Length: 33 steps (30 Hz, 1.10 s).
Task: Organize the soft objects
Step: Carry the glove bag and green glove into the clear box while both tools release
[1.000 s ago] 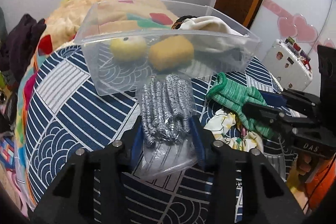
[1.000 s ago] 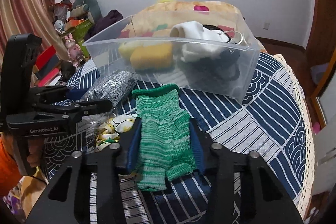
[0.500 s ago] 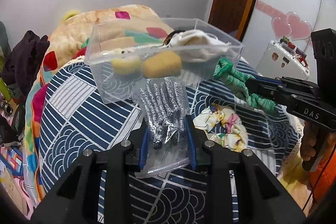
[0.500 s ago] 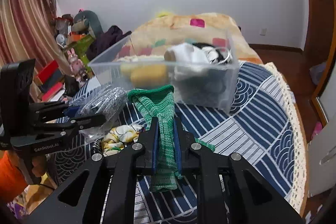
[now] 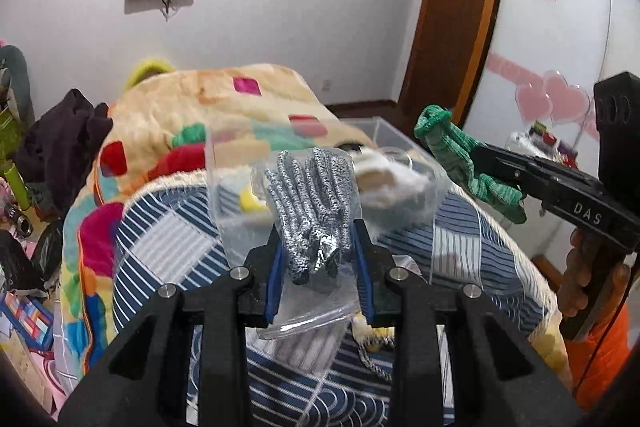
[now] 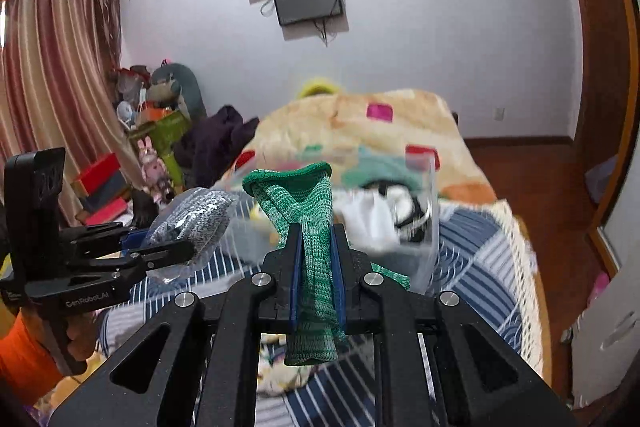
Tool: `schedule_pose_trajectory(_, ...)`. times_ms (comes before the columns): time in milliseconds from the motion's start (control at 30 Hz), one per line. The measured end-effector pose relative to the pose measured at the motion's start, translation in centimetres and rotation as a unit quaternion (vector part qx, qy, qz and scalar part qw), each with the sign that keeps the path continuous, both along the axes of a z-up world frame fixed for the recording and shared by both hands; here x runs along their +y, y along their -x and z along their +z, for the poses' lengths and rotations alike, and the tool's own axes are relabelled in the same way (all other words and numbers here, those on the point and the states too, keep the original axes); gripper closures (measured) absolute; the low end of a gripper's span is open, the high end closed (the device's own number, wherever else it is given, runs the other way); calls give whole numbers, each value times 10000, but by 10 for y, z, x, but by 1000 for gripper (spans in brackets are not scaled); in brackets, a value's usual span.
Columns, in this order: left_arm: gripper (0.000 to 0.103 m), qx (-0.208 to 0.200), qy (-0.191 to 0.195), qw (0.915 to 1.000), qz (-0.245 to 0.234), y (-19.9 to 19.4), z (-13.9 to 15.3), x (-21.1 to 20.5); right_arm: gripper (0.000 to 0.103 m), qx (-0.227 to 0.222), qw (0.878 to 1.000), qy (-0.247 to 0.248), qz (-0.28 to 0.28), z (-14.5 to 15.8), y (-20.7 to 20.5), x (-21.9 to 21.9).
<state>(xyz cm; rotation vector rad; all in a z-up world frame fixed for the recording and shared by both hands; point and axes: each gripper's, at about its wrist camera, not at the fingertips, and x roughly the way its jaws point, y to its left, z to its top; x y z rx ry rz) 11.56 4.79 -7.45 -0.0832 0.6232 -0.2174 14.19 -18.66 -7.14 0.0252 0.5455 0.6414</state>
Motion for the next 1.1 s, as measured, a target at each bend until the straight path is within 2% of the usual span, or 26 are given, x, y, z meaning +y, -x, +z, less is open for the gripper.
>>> schedule_pose_trajectory(200, 72, -167, 47, 9996, 223, -17, 11, 10, 91, -236, 9997, 39, -72, 12, -11, 11)
schedule_pose_trajectory(400, 72, -72, -116, 9991, 393, -43, 2, 13, 91, -250, 9995, 160, -79, 10, -27, 33)
schedule_pose_trajectory(667, 72, 111, -318, 9985, 420, -71, -13, 8, 91, 135, 9989, 437, 43, -10, -57, 60)
schedule_pose_trajectory(900, 72, 478, -221, 9978, 408, -98, -31, 10, 91, 561, 9962, 637, 172, -27, -76, 75)
schedule_pose_trajectory(1100, 72, 654, -228, 9967, 424, -108, -42, 7, 91, 627, 9938, 892, 235, -33, -79, 83)
